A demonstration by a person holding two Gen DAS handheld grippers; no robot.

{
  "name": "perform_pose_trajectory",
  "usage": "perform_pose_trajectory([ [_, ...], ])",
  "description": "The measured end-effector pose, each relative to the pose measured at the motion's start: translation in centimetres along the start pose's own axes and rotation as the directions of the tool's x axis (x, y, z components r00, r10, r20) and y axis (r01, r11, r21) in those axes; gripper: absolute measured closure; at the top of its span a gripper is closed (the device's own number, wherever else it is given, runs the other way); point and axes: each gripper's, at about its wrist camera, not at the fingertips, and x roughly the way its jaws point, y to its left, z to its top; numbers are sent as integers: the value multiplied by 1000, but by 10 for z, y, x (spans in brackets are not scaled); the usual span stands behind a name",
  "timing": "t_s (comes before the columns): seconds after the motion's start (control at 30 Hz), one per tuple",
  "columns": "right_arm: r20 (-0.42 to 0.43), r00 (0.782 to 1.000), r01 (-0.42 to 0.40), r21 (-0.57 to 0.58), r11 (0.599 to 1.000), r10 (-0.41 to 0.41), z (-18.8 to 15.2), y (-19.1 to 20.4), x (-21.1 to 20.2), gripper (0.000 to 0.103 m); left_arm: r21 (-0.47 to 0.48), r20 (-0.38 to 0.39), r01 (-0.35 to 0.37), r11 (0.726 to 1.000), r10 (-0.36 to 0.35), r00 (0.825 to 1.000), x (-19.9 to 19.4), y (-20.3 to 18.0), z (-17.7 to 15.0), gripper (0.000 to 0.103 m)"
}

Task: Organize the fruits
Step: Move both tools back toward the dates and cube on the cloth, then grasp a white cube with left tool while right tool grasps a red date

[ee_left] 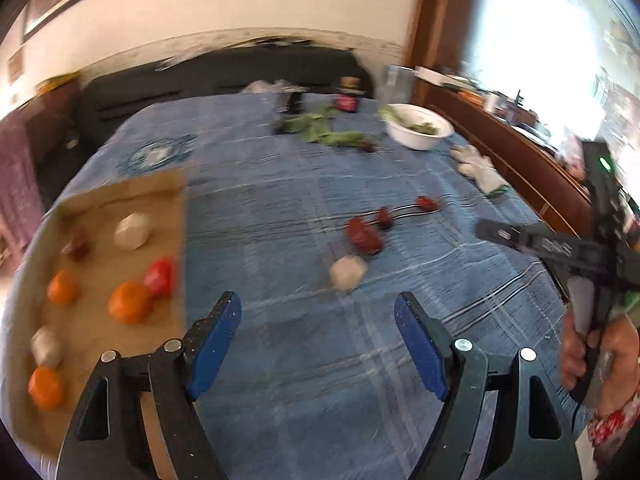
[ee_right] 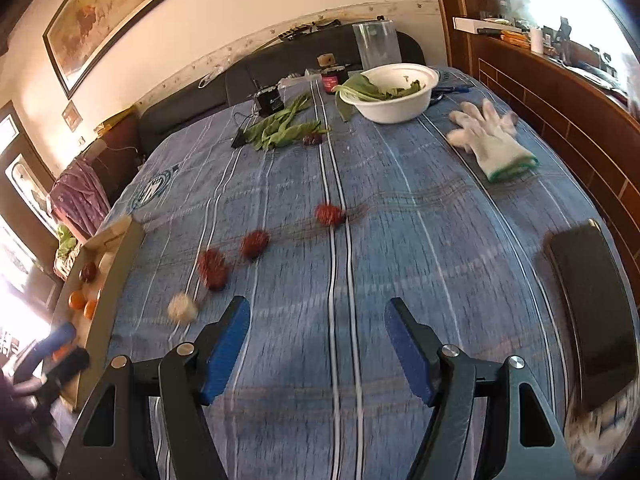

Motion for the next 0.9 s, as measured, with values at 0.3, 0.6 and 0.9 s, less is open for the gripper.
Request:
perform_pose_trajectory([
  [0.3,-29,1000,-7,13,1000,7,47,-5,63,45,-68,-66,89,994,-94,993,63,-4,16,27],
  [0.6,-43,996,78,-63,995,-81,49,2,95,57,-34,-125,78,996,-81,989,95,-17,16,66],
  [0.9,-27,999,28,-79,997,-30,37,9,71,73,-55,-80,60,997,-65,995,63,-13,14,76],
])
